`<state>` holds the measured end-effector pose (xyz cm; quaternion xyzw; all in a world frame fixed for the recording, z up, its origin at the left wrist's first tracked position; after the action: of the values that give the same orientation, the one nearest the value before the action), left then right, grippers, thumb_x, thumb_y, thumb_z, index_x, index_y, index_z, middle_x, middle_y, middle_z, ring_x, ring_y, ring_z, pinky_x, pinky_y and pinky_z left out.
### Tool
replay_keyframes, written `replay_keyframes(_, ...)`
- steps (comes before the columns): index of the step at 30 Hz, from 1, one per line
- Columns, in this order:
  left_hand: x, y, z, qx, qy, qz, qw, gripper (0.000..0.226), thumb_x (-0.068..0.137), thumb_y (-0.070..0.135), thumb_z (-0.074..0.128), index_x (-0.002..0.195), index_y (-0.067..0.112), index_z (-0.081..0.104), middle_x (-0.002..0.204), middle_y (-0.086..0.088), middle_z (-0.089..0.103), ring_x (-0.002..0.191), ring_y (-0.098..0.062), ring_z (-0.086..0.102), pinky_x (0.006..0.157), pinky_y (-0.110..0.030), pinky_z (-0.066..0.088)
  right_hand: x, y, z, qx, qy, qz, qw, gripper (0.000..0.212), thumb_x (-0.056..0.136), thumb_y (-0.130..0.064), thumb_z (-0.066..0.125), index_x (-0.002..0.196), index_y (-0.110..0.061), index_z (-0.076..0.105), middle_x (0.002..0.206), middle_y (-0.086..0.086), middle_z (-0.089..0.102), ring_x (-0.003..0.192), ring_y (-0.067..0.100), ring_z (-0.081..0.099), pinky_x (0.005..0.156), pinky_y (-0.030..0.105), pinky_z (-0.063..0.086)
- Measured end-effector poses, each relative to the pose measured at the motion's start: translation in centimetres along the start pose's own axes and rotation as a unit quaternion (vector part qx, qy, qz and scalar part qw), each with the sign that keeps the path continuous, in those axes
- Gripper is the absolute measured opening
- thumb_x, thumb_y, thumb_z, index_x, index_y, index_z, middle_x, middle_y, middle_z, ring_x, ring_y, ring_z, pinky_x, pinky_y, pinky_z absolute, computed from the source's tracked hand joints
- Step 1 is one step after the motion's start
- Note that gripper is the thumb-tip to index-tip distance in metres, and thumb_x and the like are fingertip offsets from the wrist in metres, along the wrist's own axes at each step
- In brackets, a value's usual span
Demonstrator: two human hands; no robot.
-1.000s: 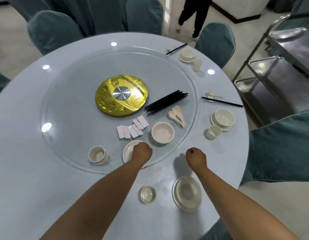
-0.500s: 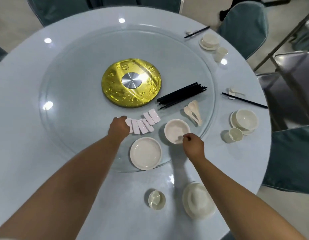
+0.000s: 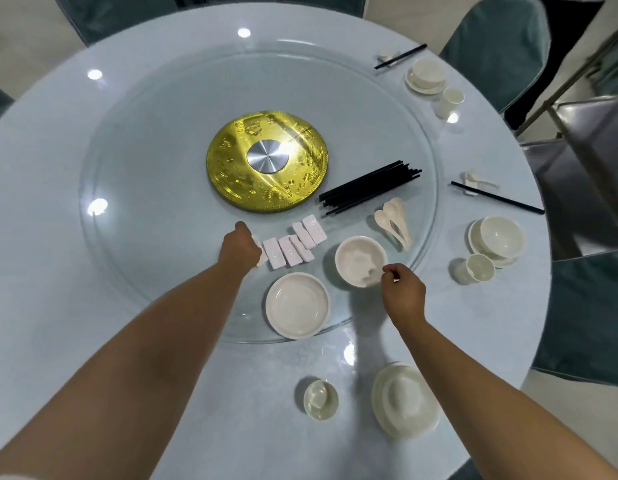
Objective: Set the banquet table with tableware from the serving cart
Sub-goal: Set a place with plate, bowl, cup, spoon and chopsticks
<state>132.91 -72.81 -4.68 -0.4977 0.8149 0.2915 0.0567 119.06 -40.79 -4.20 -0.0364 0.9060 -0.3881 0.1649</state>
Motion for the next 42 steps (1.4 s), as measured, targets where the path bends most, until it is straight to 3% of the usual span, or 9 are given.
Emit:
replay_keyframes(6, -3.9, 2.1, -1.5, -0.119, 0.012, -0.002, 0.993, 0.036, 0.084, 0.014, 0.066, 0.119, 0.012, 0.058, 0.111, -0.014, 0.065, 0.105, -0.031, 0.061, 0.09, -0.035, 0.051, -2.4, -1.6, -0.7, 0.025, -0.021, -0.025, 0.999, 0.026, 0.094, -0.016, 0.048, 0.108, -0.016, 0.07, 0.101, -0.006, 0.068, 0.088, 0.011, 0.057, 0.071, 0.016, 0.039)
replay_keyframes(12, -10.8, 7.8, 3.0, -0.37, -0.209, -0.061, 0.903, 0.041, 0.084, 0.0, 0.07, 0.119, 0.014, 0.053, 0.097, -0.017, 0.064, 0.06, -0.019, 0.062, 0.043, -0.021, 0.049, -5.3, -2.0, -1.6, 0.083, -0.108, 0.0, 0.991, 0.025, 0.094, -0.026, 0.056, 0.116, -0.019, 0.066, 0.106, -0.001, 0.07, 0.096, 0.021, 0.066, 0.089, 0.034, 0.052)
replay_keyframes(17, -15.6, 11.1, 7.1, -0.293, -0.331, -0.024, 0.897, 0.04, 0.078, 0.005, 0.079, 0.107, 0.018, 0.054, 0.086, -0.012, 0.068, 0.062, -0.016, 0.067, 0.064, -0.029, 0.057, -6.9, 0.2, -4.0, 0.098, -0.161, 0.024, 0.982, 0.018, 0.093, -0.027, 0.058, 0.102, -0.021, 0.071, 0.091, -0.003, 0.072, 0.084, 0.02, 0.069, 0.082, 0.038, 0.054)
replay_keyframes(22, -19.1, 14.4, 11.0, -0.224, -0.374, 0.027, 0.899, 0.041, 0.074, 0.008, 0.08, 0.107, 0.02, 0.058, 0.082, -0.01, 0.069, 0.057, -0.012, 0.065, 0.051, -0.021, 0.053, -8.1, 4.5, -7.4, 0.145, -0.151, 0.073, 0.975, 0.011, 0.084, -0.02, 0.066, 0.083, -0.02, 0.077, 0.079, -0.002, 0.073, 0.066, 0.012, 0.06, 0.064, 0.025, 0.049)
replay_keyframes(26, -20.7, 16.1, 14.8, -0.246, -0.414, 0.031, 0.876, 0.041, 0.075, 0.001, 0.076, 0.111, 0.016, 0.062, 0.11, -0.018, 0.068, 0.088, -0.023, 0.068, 0.085, -0.037, 0.06, -8.2, 8.5, -9.0, 0.216, -0.127, 0.156, 0.956, 0.009, 0.084, -0.013, 0.069, 0.087, -0.016, 0.077, 0.075, 0.001, 0.07, 0.061, 0.013, 0.054, 0.057, 0.025, 0.043)
replay_keyframes(31, -19.8, 15.9, 17.5, -0.019, -0.306, 0.186, 0.933, 0.041, 0.082, 0.016, 0.071, 0.122, 0.017, 0.063, 0.115, -0.006, 0.067, 0.104, -0.02, 0.063, 0.089, -0.023, 0.048, -7.2, 13.3, -9.9, 0.198, -0.058, 0.221, 0.953, 0.007, 0.084, -0.01, 0.069, 0.077, -0.008, 0.071, 0.066, 0.006, 0.066, 0.061, 0.019, 0.056, 0.064, 0.032, 0.05)
replay_keyframes(33, -19.6, 15.0, 18.7, 0.122, -0.274, 0.297, 0.906, 0.049, 0.087, 0.017, 0.066, 0.134, 0.016, 0.054, 0.135, -0.008, 0.057, 0.123, -0.021, 0.053, 0.099, -0.022, 0.038, -6.7, 14.6, -9.9, 0.188, -0.041, 0.236, 0.953, 0.012, 0.084, -0.011, 0.068, 0.073, -0.01, 0.067, 0.065, 0.005, 0.067, 0.062, 0.02, 0.057, 0.068, 0.035, 0.052)
replay_keyframes(37, -19.5, 11.6, 22.3, 0.336, -0.262, 0.39, 0.816, 0.087, 0.086, 0.024, 0.071, 0.155, 0.028, 0.018, 0.163, -0.014, -0.003, 0.15, -0.033, 0.004, 0.12, -0.043, 0.022, -5.8, 17.1, -9.1, 0.175, -0.012, 0.269, 0.947, 0.007, 0.088, -0.013, 0.067, 0.088, -0.007, 0.071, 0.076, 0.008, 0.071, 0.069, 0.021, 0.064, 0.081, 0.039, 0.057)
replay_keyframes(42, -18.6, 10.4, 23.7, 0.323, -0.259, 0.393, 0.821, 0.101, 0.081, 0.019, 0.077, 0.155, 0.036, 0.009, 0.16, -0.011, -0.024, 0.15, -0.032, -0.015, 0.121, -0.045, 0.018, -4.1, 18.1, -8.1, 0.157, 0.0, 0.272, 0.949, 0.011, 0.088, -0.015, 0.066, 0.093, -0.006, 0.07, 0.088, 0.01, 0.073, 0.086, 0.026, 0.07, 0.088, 0.04, 0.056)
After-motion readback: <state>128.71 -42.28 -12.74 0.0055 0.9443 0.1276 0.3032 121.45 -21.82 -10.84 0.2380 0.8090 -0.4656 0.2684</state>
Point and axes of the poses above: each hand's wrist, its own x-axis towards the middle knuckle, its own z-axis out of the palm, y = z × x, the point moved 4 cm from there along x, towards the middle knuckle
